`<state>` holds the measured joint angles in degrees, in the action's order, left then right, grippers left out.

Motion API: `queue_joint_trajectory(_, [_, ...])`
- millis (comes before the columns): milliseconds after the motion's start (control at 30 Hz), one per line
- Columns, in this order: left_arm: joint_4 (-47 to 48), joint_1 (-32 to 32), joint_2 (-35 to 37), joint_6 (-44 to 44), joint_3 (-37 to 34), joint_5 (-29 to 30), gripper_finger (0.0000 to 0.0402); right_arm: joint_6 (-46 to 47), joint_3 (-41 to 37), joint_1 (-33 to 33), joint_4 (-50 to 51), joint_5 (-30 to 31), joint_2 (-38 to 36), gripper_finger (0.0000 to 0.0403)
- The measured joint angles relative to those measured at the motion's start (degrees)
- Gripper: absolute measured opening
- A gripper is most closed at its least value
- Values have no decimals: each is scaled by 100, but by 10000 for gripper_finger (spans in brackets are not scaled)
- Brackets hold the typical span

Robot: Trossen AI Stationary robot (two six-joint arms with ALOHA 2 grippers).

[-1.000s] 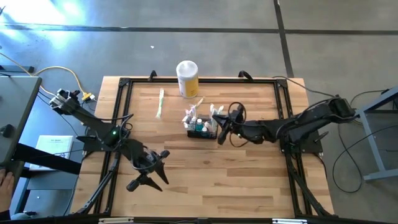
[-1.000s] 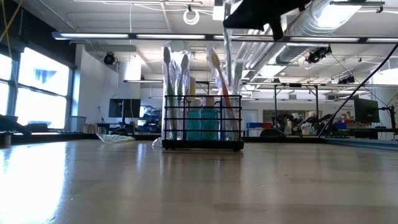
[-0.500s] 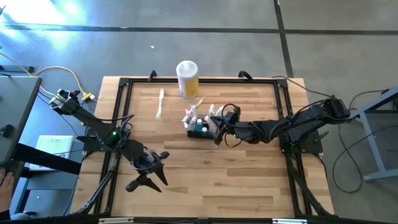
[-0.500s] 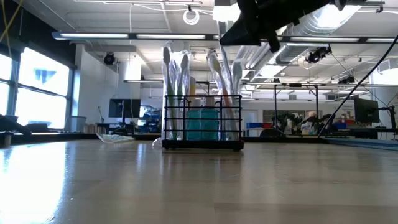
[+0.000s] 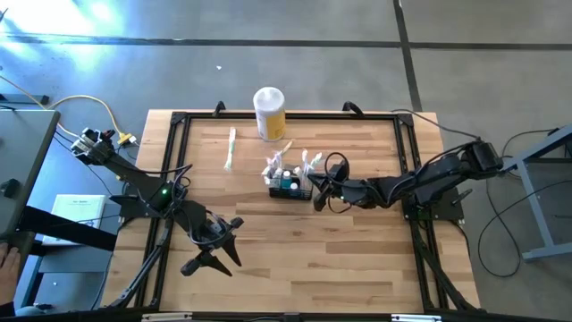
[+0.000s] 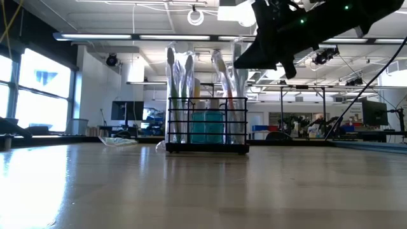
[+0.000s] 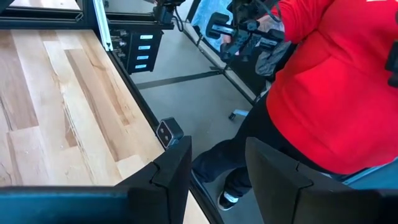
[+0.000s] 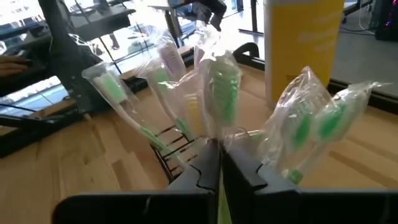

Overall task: Pick & Place toothbrushing station
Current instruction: Put the right green toothbrush into the right section wire organizer

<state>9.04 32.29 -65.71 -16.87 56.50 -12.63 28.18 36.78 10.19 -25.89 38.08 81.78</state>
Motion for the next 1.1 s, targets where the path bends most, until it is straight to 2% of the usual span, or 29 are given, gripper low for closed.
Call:
queue_joint_trajectory(400, [4, -6, 0, 51, 2, 169, 148, -139, -96, -73, -68, -281, 133, 4])
queue_joint_trajectory(667, [-39, -6, 0, 8, 6, 179, 148, -128, -96, -174, -175, -1130, 376, 4])
queue_joint_trajectory(900, [-39, -6, 0, -14, 6, 186, 148, -285, -96, -170, -247, -1423, 389, 4])
queue_joint_trajectory(1100, [-39, -6, 0, -14, 6, 187, 148, 196, -96, -299, -172, -1839, 387, 5])
